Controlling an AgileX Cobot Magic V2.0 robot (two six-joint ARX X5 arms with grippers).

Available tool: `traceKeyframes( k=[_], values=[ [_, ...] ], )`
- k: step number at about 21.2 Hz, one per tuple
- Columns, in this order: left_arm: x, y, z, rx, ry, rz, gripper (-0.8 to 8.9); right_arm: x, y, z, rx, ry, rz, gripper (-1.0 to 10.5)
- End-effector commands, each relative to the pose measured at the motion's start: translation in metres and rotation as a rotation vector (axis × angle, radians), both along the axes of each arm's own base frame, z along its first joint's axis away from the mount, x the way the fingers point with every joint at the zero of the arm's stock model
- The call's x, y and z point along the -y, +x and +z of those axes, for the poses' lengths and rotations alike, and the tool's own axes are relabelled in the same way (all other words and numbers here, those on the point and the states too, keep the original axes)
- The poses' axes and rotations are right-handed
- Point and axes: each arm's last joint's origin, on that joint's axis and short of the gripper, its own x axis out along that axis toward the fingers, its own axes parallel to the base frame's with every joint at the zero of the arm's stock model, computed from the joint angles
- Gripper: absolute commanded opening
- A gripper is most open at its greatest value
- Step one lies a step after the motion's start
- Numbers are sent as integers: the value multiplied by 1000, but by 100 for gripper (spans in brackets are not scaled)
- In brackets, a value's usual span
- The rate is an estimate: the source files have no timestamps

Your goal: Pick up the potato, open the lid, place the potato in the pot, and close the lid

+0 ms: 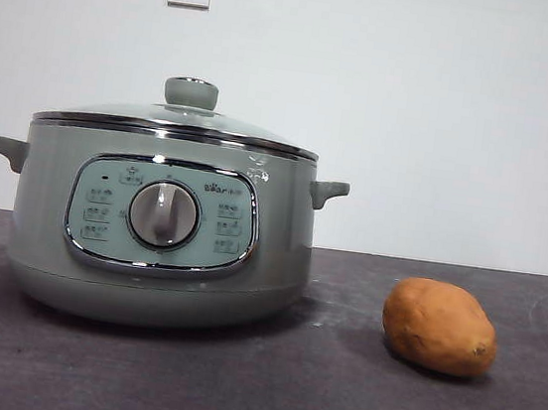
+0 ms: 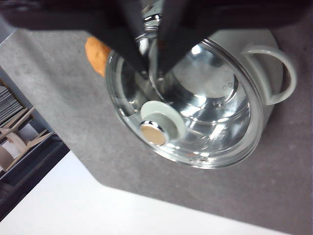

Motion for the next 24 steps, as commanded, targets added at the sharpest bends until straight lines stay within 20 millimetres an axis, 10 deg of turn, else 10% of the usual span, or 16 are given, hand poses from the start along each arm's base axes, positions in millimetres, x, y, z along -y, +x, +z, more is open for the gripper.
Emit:
traceKeyframes(
  k=[1,13,24],
  values=[
    [0,3,4,22,15,-8,371,0,3,-2,-7,-10,13,439],
    [7,7,15,111,29,-23,374,-42,34,-26,-137,-151,34,474],
    [16,3,37,196,55,-5,374,-113,92,-113,-387,-411,25,473]
  ],
)
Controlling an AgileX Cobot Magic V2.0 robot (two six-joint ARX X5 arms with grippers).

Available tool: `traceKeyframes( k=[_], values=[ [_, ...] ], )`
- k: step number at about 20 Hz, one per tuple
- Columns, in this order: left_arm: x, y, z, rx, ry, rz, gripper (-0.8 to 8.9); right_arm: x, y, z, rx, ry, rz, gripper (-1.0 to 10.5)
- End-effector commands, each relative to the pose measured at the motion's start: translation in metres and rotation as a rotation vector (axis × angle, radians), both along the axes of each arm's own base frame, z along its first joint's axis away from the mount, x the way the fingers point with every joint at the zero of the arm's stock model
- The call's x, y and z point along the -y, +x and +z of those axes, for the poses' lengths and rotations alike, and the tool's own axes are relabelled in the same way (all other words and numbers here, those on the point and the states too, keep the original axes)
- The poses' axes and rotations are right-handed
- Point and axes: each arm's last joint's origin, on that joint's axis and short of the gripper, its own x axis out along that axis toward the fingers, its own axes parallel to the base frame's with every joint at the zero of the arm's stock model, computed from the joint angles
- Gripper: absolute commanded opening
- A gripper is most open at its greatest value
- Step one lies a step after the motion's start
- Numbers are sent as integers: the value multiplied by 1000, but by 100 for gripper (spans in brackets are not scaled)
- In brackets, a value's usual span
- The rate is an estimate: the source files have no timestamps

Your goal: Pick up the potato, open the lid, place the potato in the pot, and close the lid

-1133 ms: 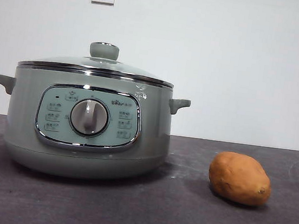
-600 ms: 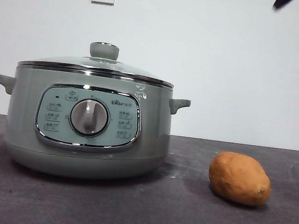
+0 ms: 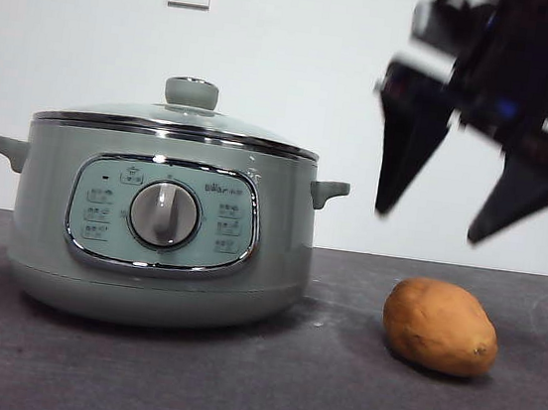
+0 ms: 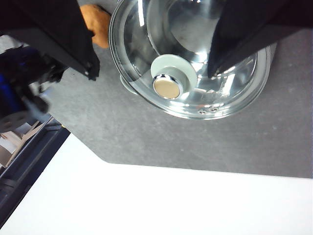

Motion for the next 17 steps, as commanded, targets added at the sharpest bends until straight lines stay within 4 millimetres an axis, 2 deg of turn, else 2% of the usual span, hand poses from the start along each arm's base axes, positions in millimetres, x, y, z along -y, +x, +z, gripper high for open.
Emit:
traceKeyframes(
  k=[1,4,7,8,11,14,17],
  values=[
    [0,0,1,17,9,-3,374,-6,9,-20,-66,-23,-37,473],
    [0,0,1,15,9,-3,373,-11,19,-44,-128,-48,-58,473],
    [0,0,1,10,9,-3,374,-13,23,-59,-175,-70,-71,461],
    [0,-1,1,9,10,-3,374,-14,23,-61,-182,-70,-81,363],
    [0,-1,0,0,11,-3,373,-13,23,-61,-183,-68,-85,-10],
    [0,-1,-2,-18,15,-4,373,-13,21,-57,-181,-65,-84,-12],
    [1,2,-4,-38,17,-7,374,-7,11,-40,-182,-63,-82,-12]
  ],
)
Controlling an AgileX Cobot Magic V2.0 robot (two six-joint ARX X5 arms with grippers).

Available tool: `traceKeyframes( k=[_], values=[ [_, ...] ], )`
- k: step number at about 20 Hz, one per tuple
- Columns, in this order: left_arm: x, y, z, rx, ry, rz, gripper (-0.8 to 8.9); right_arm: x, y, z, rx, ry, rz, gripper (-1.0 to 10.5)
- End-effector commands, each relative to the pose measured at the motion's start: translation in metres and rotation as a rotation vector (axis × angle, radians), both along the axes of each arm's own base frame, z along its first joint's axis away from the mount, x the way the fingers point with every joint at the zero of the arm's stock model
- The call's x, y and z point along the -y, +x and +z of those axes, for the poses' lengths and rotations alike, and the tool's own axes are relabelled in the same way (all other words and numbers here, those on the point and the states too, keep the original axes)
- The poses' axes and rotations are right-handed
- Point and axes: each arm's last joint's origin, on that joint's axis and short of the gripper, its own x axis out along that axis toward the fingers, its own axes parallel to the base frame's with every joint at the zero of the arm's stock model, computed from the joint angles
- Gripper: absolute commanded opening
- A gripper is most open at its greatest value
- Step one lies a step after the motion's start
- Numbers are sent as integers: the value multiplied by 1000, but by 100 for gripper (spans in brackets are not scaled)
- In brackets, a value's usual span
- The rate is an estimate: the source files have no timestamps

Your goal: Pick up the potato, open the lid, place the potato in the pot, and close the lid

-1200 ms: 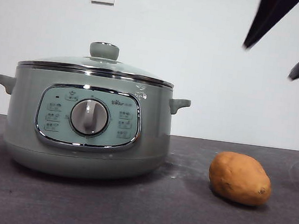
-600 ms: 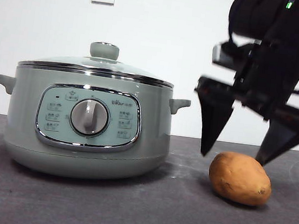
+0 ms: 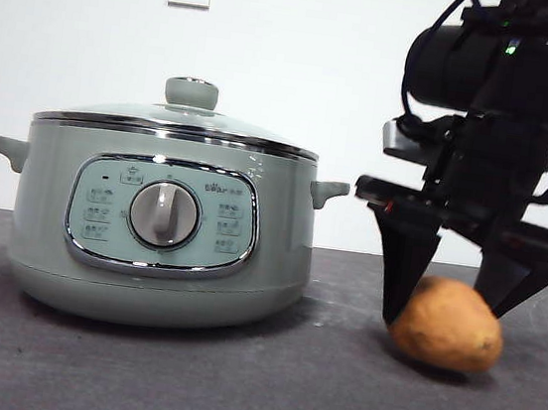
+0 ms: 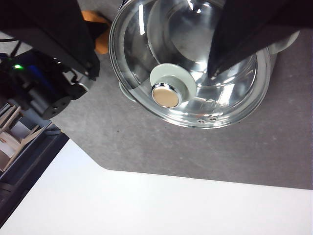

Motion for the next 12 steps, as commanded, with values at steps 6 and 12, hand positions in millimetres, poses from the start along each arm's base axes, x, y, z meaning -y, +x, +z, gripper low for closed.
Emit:
traceKeyframes(
  k=[6,12],
  values=[
    [17,29,-11,-46,83,-15,374,25,-45,69,92,40,17,-12],
    [68,68,-3,-27,281,-31,374,43,-77,110,248,128,15,-12]
  ],
)
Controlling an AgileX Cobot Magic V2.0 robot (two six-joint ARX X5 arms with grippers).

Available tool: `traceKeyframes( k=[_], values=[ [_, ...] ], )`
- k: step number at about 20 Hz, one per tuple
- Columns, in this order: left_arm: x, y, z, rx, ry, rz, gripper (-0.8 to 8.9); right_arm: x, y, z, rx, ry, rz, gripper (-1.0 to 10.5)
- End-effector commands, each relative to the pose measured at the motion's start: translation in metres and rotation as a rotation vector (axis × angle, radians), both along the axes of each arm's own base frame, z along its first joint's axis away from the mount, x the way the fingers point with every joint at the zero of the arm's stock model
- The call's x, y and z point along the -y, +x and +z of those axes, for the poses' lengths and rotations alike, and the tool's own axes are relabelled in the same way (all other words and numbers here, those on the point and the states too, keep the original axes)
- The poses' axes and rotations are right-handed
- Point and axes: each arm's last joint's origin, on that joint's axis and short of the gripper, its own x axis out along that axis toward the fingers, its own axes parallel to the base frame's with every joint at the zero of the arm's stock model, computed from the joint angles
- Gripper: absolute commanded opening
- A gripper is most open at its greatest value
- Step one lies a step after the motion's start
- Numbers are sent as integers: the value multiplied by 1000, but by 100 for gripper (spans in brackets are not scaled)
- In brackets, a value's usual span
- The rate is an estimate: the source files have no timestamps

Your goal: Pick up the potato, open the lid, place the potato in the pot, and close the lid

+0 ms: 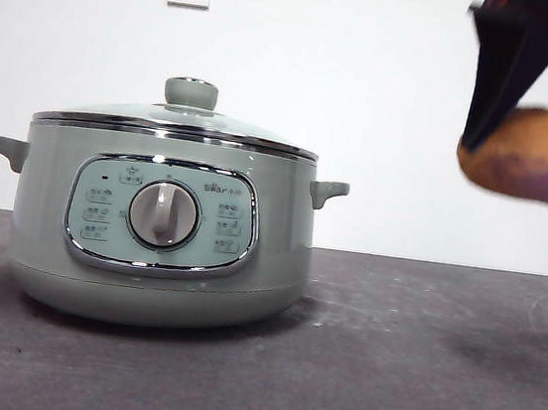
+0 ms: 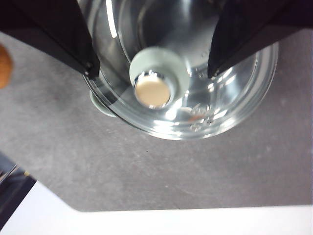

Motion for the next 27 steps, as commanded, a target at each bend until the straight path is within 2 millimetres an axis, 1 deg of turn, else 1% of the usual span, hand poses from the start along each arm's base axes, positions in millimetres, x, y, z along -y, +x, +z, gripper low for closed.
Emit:
traceKeyframes(
  k=[1,4,6,10,14,15,16,17,18,19,24,27],
  values=[
    [21,14,-2,19,85,-33,374,4,-7,8,35,10,6,-12],
    [45,32,-12,12,155,-32,374,8,-14,14,59,21,3,-12],
    [54,41,-24,-15,188,-20,374,9,-15,14,66,6,-10,-12],
    [62,55,-43,-63,215,-26,373,12,-16,13,67,-45,-39,-12],
    [65,62,-52,-85,227,-28,373,11,-16,13,67,-45,-38,-12],
    [65,62,-52,-85,227,-27,355,12,-16,13,67,-45,-38,-12],
    [65,62,-52,-86,227,-28,257,11,-16,13,67,-44,-38,-12],
    [65,62,-52,-88,229,-29,128,11,-16,13,66,-44,-40,-12],
    [65,62,-52,-89,229,-31,22,11,-16,13,66,-43,-41,-12],
    [65,62,-52,-85,235,-34,-14,11,-16,13,66,-43,-41,-12],
    [65,63,-50,-55,234,-38,-9,12,-16,13,67,-42,-40,-12],
    [64,60,-39,-19,217,-31,-9,12,-17,15,80,-29,-38,-12]
  ],
)
